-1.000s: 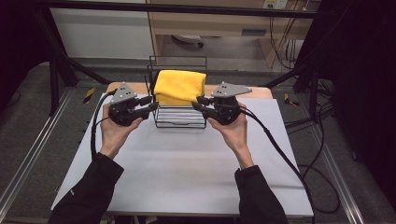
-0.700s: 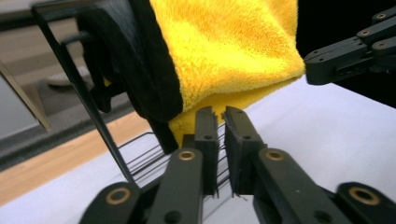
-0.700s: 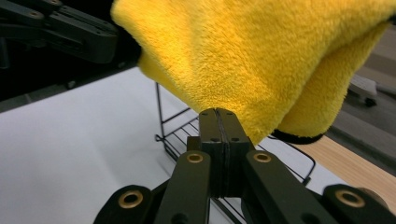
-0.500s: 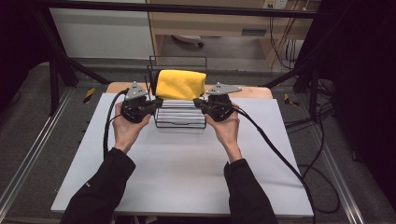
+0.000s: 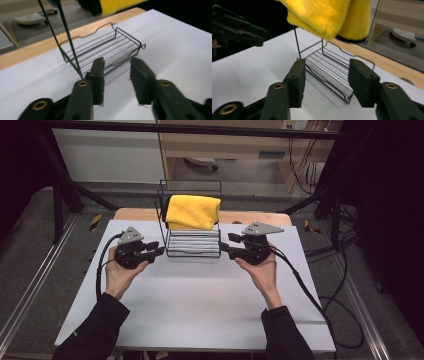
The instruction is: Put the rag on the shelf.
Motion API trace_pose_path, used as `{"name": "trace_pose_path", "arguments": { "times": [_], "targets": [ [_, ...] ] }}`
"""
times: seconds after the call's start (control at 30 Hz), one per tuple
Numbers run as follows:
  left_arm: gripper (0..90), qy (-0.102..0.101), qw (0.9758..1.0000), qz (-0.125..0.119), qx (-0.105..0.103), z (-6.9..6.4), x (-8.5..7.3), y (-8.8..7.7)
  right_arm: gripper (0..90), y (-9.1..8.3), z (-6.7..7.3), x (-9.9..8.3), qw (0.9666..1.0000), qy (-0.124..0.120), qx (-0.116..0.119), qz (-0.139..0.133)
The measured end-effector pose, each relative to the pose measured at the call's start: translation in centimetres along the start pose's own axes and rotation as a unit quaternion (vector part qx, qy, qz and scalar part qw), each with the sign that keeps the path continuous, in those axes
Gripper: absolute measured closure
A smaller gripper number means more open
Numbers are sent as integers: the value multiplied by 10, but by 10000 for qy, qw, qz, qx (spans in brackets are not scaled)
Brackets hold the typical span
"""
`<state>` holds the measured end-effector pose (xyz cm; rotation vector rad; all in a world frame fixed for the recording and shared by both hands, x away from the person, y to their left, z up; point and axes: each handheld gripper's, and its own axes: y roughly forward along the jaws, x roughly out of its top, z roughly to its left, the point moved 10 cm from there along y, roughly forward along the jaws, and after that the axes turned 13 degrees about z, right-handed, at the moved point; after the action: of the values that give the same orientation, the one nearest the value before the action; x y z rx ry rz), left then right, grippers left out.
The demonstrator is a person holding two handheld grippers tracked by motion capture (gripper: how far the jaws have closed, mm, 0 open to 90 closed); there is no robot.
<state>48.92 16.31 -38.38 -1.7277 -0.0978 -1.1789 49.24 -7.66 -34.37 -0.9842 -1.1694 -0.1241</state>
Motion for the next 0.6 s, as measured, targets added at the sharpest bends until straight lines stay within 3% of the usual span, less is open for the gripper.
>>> {"name": "trace_pose_path", "arguments": {
  "times": [0.17, 0.4, 0.6],
  "targets": [
    [482, 59, 9997, 225, -38, 2, -29, 0, 325, -8, -15, -27, 9996, 238, -100, 107],
    [309, -29, 9989, 472, 29, 11, -68, 3, 153, -15, -30, -69, 9983, 463, -135, 340],
    [195, -134, 9985, 526, 61, 16, -96, 7, 80, -17, -38, -104, 9968, 599, -147, 509]
  ]
}}
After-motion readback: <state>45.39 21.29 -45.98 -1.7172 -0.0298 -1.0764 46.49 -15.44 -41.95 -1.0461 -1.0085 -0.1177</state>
